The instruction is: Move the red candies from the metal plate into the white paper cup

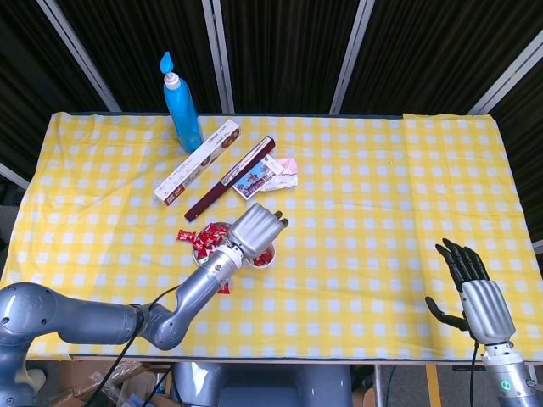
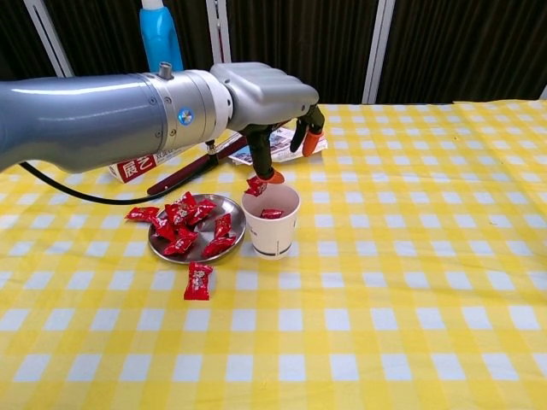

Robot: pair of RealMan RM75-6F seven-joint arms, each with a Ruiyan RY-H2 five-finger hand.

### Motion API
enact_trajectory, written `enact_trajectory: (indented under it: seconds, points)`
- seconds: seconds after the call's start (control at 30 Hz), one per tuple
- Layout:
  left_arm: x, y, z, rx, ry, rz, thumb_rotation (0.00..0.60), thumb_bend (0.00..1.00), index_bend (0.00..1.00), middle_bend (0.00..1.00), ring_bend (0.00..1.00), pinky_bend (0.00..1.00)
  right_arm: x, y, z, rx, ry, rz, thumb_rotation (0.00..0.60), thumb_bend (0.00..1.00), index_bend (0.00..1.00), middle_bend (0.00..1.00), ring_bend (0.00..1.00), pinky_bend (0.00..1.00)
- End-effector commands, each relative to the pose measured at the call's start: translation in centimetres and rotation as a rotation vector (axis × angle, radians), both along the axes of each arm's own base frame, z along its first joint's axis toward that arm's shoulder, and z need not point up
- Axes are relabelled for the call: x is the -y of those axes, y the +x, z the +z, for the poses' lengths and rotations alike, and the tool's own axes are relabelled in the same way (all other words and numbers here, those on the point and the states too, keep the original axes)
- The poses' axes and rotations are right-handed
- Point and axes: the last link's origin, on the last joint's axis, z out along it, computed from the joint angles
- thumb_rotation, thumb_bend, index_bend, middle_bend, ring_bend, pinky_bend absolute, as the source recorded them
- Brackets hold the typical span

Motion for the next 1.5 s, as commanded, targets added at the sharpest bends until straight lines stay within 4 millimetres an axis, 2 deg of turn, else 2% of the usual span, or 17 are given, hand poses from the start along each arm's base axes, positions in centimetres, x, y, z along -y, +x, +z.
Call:
enact_trajectory:
  seconds: [0.03, 0.33, 0.47, 0.53, 0.77, 0.97, 1.3, 1.5]
  points:
    - [0.0, 0.1, 0.0, 0.023, 0.007, -0.006, 0.6, 0.29, 0.37, 0.34, 0.88, 0.94, 0.0, 0.0, 0.0, 0.0, 0.0, 0.0, 0.6, 0.39, 0.0, 0.0, 0.0, 0.0]
    - [0.3, 0.6, -0.3, 0.067, 0.007, -0.029, 0.6, 0.29, 0.36, 0.32, 0.88, 0.94, 0.0, 0.0, 0.0, 0.001, -0.001, 0.002, 0.6, 0.39, 0.0, 0.0, 0.0, 0.0]
    - [0.3, 0.2, 0.1, 0.066, 0.01, -0.023, 0.6, 0.29, 0.35, 0.32, 0.88, 0.94, 0.0, 0.0, 0.1, 0.003, -0.001, 0.002, 0.6, 0.39, 0.0, 0.0, 0.0, 0.0]
    - [0.1, -0.6, 0.6, 0.05, 0.015, -0.006, 0.6, 0.28, 0.35, 0.32, 0.88, 0.94, 0.0, 0.0, 0.1, 0.004, -0.002, 0.002, 0.6, 0.39, 0.0, 0.0, 0.0, 0.0]
    - [-0.5, -5.8, 2.6, -0.079, 0.028, 0.14, 0.6, 0.23, 0.32, 0.32, 0.88, 0.94, 0.0, 0.0, 0.0, 0.0, 0.003, 0.007, 0.6, 0.39, 0.0, 0.0, 0.0, 0.0]
    - [0.1, -9.2, 2.6, -0.159, -0.013, 0.247, 0.6, 0.2, 0.31, 0.3, 0.88, 0.94, 0.0, 0.0, -0.1, -0.005, 0.004, 0.004, 0.6, 0.39, 0.0, 0.0, 0.0, 0.0]
    - [0.4, -11.8, 2.3, -0.24, -0.033, 0.306, 0.6, 0.2, 0.31, 0.32, 0.88, 0.94, 0.0, 0.0, -0.1, -0.004, 0.004, -0.001, 0.6, 0.39, 0.0, 0.0, 0.0, 0.0]
    - [0.3, -12.1, 1.8, -0.236, -0.021, 0.316, 0.6, 0.2, 0.31, 0.29, 0.88, 0.94, 0.0, 0.0, -0.1, -0.003, 0.007, 0.0, 0.6, 0.39, 0.0, 0.0, 0.0, 0.0]
